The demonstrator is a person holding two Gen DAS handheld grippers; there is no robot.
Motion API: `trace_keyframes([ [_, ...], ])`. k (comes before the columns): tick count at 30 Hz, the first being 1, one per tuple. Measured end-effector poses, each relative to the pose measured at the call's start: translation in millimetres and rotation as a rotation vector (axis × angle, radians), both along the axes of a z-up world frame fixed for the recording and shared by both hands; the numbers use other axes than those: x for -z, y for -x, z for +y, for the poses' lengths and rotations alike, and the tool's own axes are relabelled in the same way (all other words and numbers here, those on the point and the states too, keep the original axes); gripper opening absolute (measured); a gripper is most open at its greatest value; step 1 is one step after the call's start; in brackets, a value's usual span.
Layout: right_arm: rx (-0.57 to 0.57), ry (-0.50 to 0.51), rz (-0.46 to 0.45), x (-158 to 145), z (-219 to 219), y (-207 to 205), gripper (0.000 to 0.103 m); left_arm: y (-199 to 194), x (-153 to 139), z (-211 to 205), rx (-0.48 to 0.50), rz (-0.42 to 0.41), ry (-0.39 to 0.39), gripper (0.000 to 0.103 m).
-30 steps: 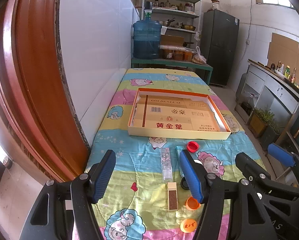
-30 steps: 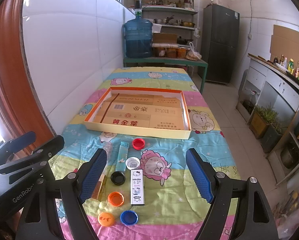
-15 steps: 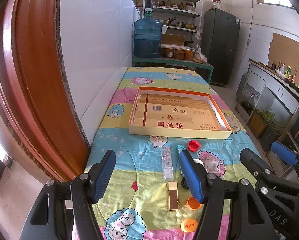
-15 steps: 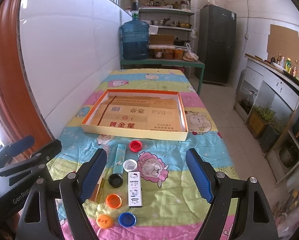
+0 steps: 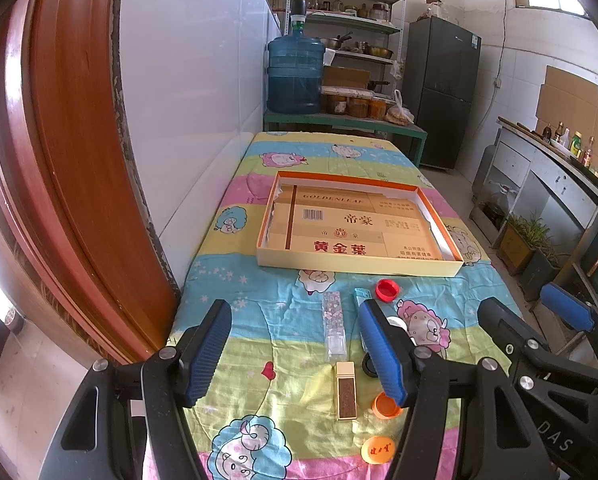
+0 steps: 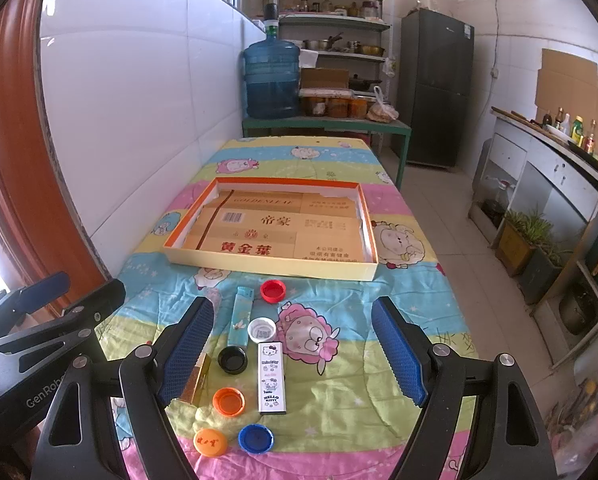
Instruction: Organize rigid objects
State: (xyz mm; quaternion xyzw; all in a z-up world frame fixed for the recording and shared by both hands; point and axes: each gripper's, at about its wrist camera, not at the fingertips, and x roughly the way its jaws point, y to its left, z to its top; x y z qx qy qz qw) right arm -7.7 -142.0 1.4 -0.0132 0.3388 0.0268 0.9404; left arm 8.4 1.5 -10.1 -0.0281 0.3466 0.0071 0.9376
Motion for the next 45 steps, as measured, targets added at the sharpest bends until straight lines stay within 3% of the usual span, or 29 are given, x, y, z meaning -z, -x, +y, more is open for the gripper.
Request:
trace_keyframes([
  [21,0.016,-0.015,0.038,15,-9,-6,0.082,-12,14,8,0.002,0.045,0.005,0.066],
  [36,-0.013,0.018,0.156,72,-12,-11,0.082,-26,79,-5,0.101,0.204,0.046,0.063],
  [40,-0.04,0.013,0.208,88,-11,-17,0.071,-28,93,-11,0.118,0.24,0.042,0.062],
  [45,-0.059,0.008,0.242,100,-10,-23,0.069,-29,101,-13,0.14,0.27,0.055,0.062],
])
